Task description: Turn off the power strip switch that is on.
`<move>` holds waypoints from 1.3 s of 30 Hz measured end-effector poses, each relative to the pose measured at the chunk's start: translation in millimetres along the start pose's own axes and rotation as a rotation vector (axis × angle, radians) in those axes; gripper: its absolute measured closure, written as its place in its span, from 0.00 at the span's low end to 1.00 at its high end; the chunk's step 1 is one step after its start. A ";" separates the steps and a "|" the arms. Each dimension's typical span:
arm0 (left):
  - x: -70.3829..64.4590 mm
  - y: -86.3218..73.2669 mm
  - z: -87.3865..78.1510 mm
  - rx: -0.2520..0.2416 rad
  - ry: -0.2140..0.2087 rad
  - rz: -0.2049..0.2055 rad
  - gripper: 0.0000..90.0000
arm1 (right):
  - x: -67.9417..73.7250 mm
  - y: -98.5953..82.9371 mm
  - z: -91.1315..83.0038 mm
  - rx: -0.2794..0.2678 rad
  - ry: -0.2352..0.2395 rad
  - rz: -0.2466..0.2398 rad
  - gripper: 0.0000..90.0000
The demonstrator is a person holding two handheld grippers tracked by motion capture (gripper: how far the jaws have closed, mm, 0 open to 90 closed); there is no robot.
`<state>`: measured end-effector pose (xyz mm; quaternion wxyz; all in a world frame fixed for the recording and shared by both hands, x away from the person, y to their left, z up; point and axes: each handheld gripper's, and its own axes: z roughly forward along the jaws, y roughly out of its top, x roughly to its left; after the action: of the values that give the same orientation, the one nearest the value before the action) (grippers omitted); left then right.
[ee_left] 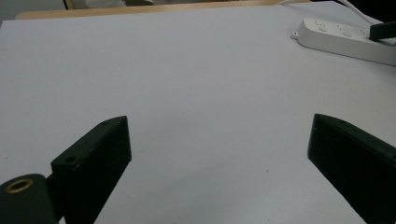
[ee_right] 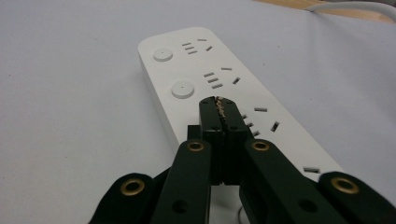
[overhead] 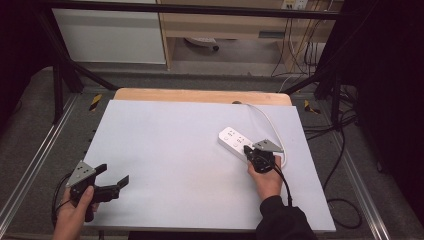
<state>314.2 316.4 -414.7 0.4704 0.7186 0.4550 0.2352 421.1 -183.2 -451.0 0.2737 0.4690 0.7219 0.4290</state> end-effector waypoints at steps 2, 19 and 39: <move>0.1 0.0 -0.1 -0.001 0.000 0.000 0.07 | -0.2 0.1 0.0 0.001 0.002 0.001 1.00; -0.2 -0.1 0.0 -0.001 0.000 -0.002 0.07 | -0.1 0.2 0.3 0.004 0.000 -0.001 1.00; -0.1 0.0 -0.2 0.000 -0.001 -0.002 0.07 | 0.5 -0.3 0.3 0.006 0.001 -0.004 1.00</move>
<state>314.0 316.4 -414.6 0.4707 0.7184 0.4553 0.2344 421.0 -182.7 -451.4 0.2729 0.4682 0.7242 0.4264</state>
